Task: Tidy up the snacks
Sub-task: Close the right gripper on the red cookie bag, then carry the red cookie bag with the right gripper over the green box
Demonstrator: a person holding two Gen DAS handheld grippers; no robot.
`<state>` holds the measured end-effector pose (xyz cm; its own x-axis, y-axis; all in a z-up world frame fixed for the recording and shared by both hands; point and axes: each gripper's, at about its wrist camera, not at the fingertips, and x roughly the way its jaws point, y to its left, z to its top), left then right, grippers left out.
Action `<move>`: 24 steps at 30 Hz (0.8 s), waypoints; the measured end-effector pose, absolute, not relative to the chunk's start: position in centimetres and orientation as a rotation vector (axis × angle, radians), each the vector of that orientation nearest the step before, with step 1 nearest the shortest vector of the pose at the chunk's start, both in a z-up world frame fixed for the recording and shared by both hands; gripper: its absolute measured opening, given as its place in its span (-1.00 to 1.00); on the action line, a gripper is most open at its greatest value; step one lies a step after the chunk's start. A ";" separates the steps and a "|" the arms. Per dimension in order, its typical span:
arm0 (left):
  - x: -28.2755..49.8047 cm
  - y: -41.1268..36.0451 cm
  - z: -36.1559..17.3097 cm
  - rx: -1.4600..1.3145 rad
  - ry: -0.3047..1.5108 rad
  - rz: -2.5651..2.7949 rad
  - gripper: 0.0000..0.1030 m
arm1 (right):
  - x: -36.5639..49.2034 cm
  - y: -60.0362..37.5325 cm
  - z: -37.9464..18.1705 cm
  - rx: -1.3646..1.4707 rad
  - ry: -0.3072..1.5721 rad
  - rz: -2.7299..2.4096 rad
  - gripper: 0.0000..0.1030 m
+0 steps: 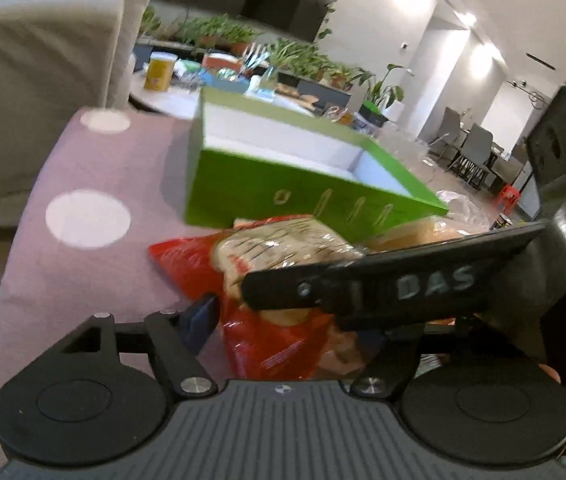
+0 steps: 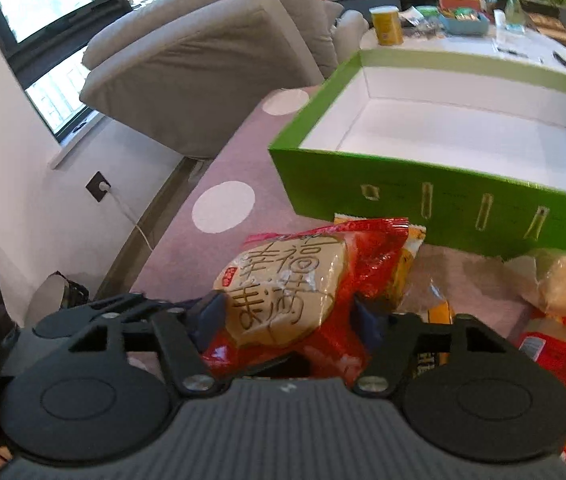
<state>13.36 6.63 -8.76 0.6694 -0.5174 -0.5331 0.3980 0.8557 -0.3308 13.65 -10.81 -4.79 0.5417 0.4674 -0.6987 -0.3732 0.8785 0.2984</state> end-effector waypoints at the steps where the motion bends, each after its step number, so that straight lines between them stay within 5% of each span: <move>1: 13.0 6.3 -8.3 -0.164 0.647 -0.508 0.32 | 13.5 -10.8 -4.6 0.116 0.861 0.507 0.05; 6: 11.6 5.4 -6.3 -0.106 0.606 -0.480 0.32 | 12.5 -11.4 -3.5 0.136 0.840 0.522 -0.14; 24: 15.5 0.0 2.5 0.073 0.396 -0.504 0.32 | 14.9 -15.1 3.7 0.190 0.609 0.484 -0.16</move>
<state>15.48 0.02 2.46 0.8017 -0.4559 -0.3865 0.4839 0.8747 -0.0281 14.92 -15.13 3.68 0.7130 0.4888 -0.5027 -0.3792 0.8719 0.3098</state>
